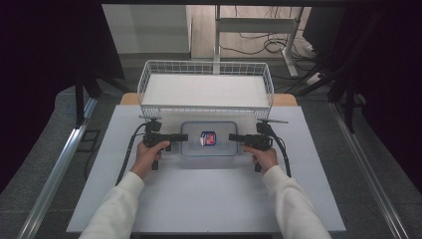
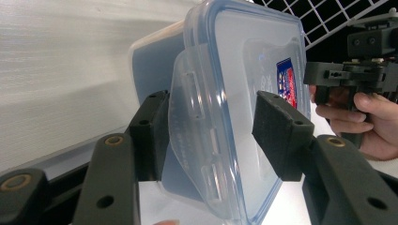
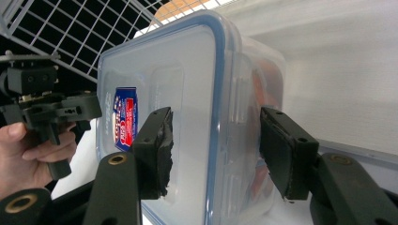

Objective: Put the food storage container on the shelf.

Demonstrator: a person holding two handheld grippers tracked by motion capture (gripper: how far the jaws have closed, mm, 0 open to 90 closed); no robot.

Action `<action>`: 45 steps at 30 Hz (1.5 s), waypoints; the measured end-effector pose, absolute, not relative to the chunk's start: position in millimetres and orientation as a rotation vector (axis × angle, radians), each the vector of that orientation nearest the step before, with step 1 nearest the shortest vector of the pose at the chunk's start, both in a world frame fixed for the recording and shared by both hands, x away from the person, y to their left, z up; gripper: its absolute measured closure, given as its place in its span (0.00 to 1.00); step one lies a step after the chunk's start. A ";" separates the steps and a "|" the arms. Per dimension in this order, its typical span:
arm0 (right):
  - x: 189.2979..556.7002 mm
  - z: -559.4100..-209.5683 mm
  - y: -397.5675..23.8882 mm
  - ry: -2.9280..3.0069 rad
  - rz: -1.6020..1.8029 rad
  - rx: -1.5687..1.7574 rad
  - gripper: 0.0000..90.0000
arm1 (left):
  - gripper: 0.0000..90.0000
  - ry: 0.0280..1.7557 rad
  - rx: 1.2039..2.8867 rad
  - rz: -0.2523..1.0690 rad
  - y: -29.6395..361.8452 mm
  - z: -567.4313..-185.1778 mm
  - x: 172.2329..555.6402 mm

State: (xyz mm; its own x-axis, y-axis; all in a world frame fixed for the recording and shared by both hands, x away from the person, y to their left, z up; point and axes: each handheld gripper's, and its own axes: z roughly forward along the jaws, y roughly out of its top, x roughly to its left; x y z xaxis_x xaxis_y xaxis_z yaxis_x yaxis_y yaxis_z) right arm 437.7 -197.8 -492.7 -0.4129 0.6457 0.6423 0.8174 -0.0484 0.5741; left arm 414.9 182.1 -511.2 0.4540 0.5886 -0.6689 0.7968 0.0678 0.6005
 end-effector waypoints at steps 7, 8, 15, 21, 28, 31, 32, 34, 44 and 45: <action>437.9 -494.3 -195.1 -2.015 -1.467 -1.632 0.49 | 0.52 1.242 1.609 -0.221 181.0 -512.0 415.5; 437.8 -494.6 -194.6 -2.009 -1.470 -1.639 0.49 | 0.51 1.243 1.609 -0.217 180.8 -512.1 415.6; 434.4 -493.0 -191.6 -2.048 -1.490 -1.696 0.46 | 0.45 1.240 1.629 -0.106 175.7 -506.6 411.1; 417.4 -478.3 -193.3 -2.168 -1.562 -1.684 0.39 | 0.38 1.187 1.696 -0.010 174.6 -491.9 395.7; 384.8 -460.2 -204.3 -2.435 -1.573 -1.481 0.39 | 0.32 1.089 1.791 0.070 176.8 -470.0 358.8; 372.3 -456.9 -206.9 -2.504 -1.569 -1.410 0.40 | 0.30 1.065 1.818 0.089 175.4 -466.0 345.5; 361.0 -455.7 -209.3 -2.540 -1.575 -1.356 0.40 | 0.30 1.046 1.840 0.099 173.0 -464.8 332.4; 351.2 -455.8 -211.4 -2.557 -1.567 -1.322 0.40 | 0.29 1.035 1.850 0.099 172.1 -465.3 326.5; 319.6 -463.7 -214.4 -2.650 -1.493 -1.218 0.41 | 0.27 1.020 1.953 0.103 168.5 -486.3 276.7; 317.4 -464.3 -213.5 -2.659 -1.488 -1.208 0.41 | 0.27 1.022 1.952 0.102 169.2 -486.4 272.9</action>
